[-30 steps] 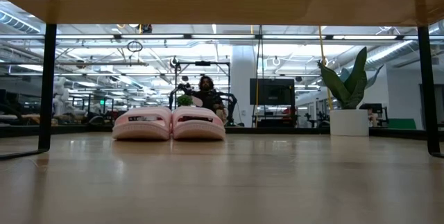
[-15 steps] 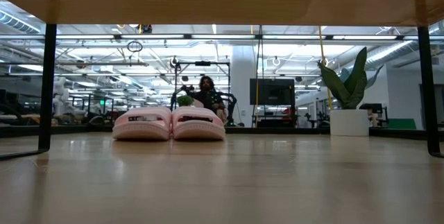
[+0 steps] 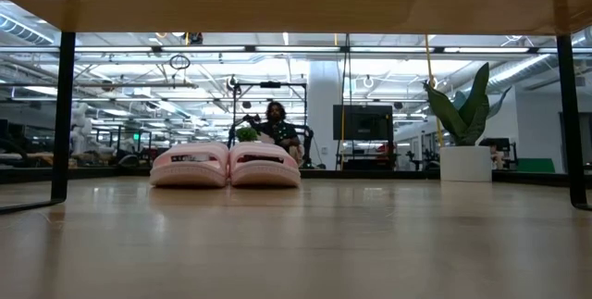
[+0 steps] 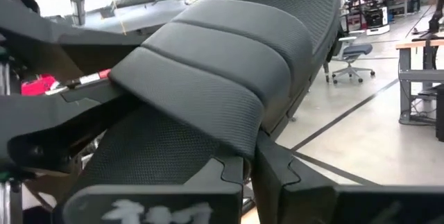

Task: Pick and place slides into the shelf
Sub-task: Put the black slipper on the shelf

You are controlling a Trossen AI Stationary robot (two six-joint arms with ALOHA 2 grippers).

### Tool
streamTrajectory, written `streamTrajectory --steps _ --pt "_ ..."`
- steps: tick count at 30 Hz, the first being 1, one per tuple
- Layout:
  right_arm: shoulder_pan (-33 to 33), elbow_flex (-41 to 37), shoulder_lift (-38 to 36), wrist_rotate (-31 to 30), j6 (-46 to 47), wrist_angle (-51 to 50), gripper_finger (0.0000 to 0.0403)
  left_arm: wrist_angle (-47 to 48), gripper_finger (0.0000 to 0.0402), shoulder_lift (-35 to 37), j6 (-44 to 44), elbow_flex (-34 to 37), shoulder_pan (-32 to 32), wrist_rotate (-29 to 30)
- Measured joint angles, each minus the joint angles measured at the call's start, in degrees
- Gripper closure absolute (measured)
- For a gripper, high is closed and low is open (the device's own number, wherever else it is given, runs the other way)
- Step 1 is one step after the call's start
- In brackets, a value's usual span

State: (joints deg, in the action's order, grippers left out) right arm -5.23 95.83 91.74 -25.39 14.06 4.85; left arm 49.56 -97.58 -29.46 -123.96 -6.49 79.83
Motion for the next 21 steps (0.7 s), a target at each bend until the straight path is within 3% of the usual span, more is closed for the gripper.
streamTrajectory --steps 8,14,21 --pt "0.0 0.0 0.0 -0.2 0.2 -1.8 0.0403 -0.1 0.0293 0.4 -1.4 0.0 2.5 -3.6" --pt "0.0 0.0 0.0 -0.1 0.2 -1.9 0.0403 -0.2 0.0384 0.7 -0.5 0.0 3.7 -7.3" --pt "0.1 0.0 0.0 -0.1 0.1 -2.0 0.0403 -0.1 0.0399 1.1 1.8 0.0 5.0 -10.2"
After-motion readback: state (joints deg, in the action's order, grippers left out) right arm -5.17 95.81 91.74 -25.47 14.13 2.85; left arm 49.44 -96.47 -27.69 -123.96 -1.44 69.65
